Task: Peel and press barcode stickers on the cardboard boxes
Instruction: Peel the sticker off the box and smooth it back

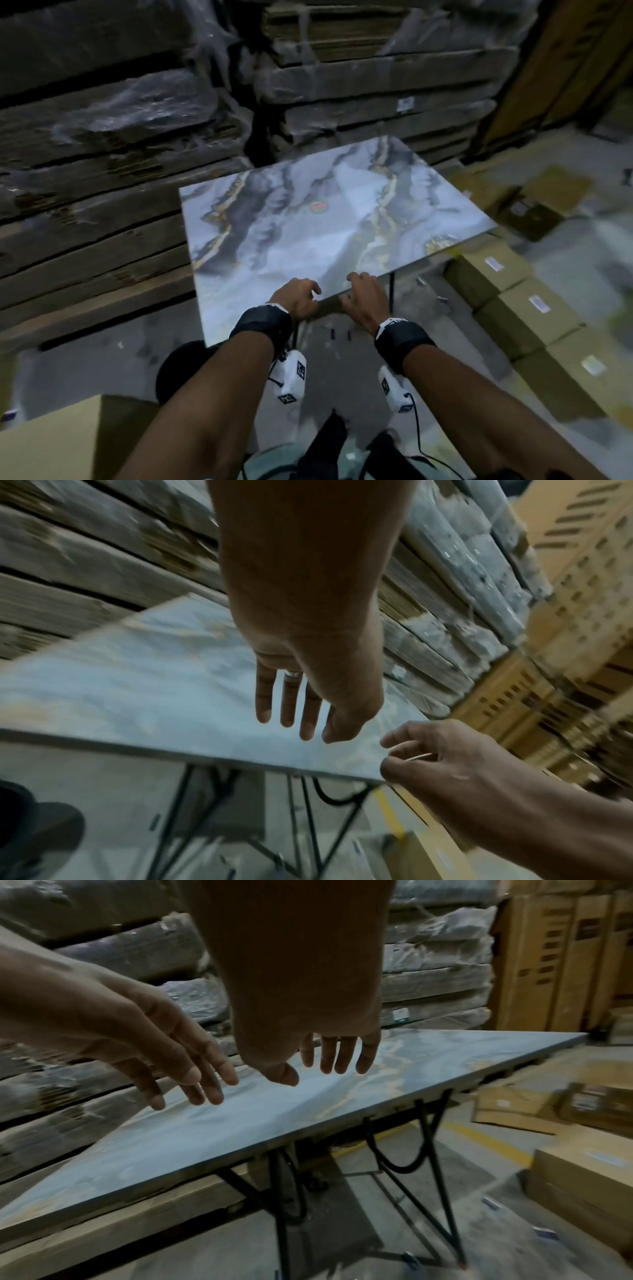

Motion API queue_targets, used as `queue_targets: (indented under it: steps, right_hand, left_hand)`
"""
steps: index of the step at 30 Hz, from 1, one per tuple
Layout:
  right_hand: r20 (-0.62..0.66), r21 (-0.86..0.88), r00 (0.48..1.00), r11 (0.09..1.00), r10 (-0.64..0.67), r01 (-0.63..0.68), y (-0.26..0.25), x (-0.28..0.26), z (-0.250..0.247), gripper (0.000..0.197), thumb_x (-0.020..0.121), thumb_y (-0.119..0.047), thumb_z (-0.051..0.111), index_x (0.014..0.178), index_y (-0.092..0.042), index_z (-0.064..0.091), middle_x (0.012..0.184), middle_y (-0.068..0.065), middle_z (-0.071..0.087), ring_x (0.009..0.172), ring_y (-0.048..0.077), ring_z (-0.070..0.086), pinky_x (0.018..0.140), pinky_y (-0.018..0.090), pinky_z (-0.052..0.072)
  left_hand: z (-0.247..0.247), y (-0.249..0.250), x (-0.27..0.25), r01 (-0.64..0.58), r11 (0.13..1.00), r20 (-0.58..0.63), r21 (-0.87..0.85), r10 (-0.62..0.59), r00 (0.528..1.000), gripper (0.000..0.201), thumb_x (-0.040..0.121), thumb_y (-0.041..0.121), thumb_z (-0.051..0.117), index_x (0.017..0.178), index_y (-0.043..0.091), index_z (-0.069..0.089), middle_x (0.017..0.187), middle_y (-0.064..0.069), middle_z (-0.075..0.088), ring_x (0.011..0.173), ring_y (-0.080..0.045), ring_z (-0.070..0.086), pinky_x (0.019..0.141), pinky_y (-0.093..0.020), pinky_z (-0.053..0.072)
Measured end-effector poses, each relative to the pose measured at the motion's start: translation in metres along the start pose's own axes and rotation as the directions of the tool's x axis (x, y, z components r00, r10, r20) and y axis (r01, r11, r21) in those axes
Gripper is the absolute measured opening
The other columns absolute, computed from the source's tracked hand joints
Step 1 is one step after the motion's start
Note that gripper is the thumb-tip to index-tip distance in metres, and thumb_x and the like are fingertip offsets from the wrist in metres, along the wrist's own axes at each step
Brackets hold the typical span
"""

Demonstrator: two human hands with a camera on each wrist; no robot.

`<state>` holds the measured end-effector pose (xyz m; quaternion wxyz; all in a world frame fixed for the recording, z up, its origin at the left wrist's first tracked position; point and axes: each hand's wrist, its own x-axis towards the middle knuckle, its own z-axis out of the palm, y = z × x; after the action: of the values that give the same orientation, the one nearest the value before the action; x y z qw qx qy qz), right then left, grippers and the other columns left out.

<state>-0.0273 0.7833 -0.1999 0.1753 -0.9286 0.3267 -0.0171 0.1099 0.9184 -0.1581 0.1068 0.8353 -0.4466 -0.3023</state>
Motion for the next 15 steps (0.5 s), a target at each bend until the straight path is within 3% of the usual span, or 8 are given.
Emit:
queue_targets:
  steps: [2, 4, 8, 12, 15]
  right_hand:
    - [0.001, -0.006, 0.998, 0.998, 0.058, -0.058, 0.044, -0.004, -0.009, 0.042, 0.088, -0.025, 0.06, 0.127, -0.01, 0.057, 0.124, 0.016, 0.059, 0.118, 0.039, 0.054, 0.092, 0.042, 0.044]
    - [0.021, -0.006, 0.993, 0.993, 0.114, -0.114, 0.086, -0.008, -0.016, 0.044, 0.088, -0.027, 0.061, 0.128, -0.01, 0.056, 0.127, 0.017, 0.058, 0.119, 0.039, 0.053, 0.094, 0.043, 0.046]
    - [0.046, 0.023, 0.973, 0.974, 0.225, -0.226, 0.163, -0.019, -0.024, 0.037, 0.088, -0.027, 0.06, 0.122, -0.013, 0.057, 0.124, 0.014, 0.059, 0.119, 0.037, 0.054, 0.094, 0.043, 0.046]
    - [0.043, 0.062, 0.94, 0.938, 0.34, -0.342, 0.224, -0.035, -0.036, 0.033, 0.089, -0.025, 0.059, 0.12, -0.012, 0.058, 0.124, 0.015, 0.06, 0.116, 0.039, 0.056, 0.09, 0.043, 0.048]
    - [0.041, 0.067, 0.908, 0.906, 0.416, -0.418, 0.26, -0.044, -0.043, 0.03, 0.091, -0.029, 0.058, 0.116, -0.011, 0.061, 0.123, 0.015, 0.062, 0.117, 0.039, 0.056, 0.09, 0.043, 0.048]
  left_hand:
    - [0.016, 0.036, 0.023, -0.028, 1.0, 0.021, 0.002, 0.028, 0.999, 0.048, 0.081, 0.055, 0.057, 0.114, 0.022, 0.07, 0.109, -0.007, 0.072, 0.101, -0.027, 0.066, 0.088, -0.039, 0.055]
    - [0.033, 0.069, 0.047, -0.05, 0.998, 0.045, 0.033, 0.049, 0.998, 0.031, 0.088, 0.04, 0.065, 0.111, 0.021, 0.072, 0.107, -0.01, 0.072, 0.102, -0.03, 0.066, 0.085, -0.037, 0.054]
    - [0.062, 0.141, 0.086, -0.125, 0.99, 0.107, 0.06, 0.118, 0.987, 0.036, 0.092, 0.028, 0.063, 0.125, 0.015, 0.066, 0.119, -0.008, 0.068, 0.112, -0.027, 0.063, 0.09, -0.032, 0.049]
    - [0.085, 0.206, 0.118, -0.237, 0.962, 0.183, 0.135, 0.21, 0.96, 0.029, 0.088, 0.021, 0.062, 0.113, 0.009, 0.071, 0.111, -0.011, 0.071, 0.106, -0.031, 0.066, 0.086, -0.034, 0.053]
    - [0.101, 0.24, 0.139, -0.303, 0.941, 0.252, 0.15, 0.26, 0.932, 0.028, 0.091, 0.016, 0.06, 0.116, 0.01, 0.07, 0.115, -0.013, 0.07, 0.106, -0.03, 0.064, 0.084, -0.031, 0.046]
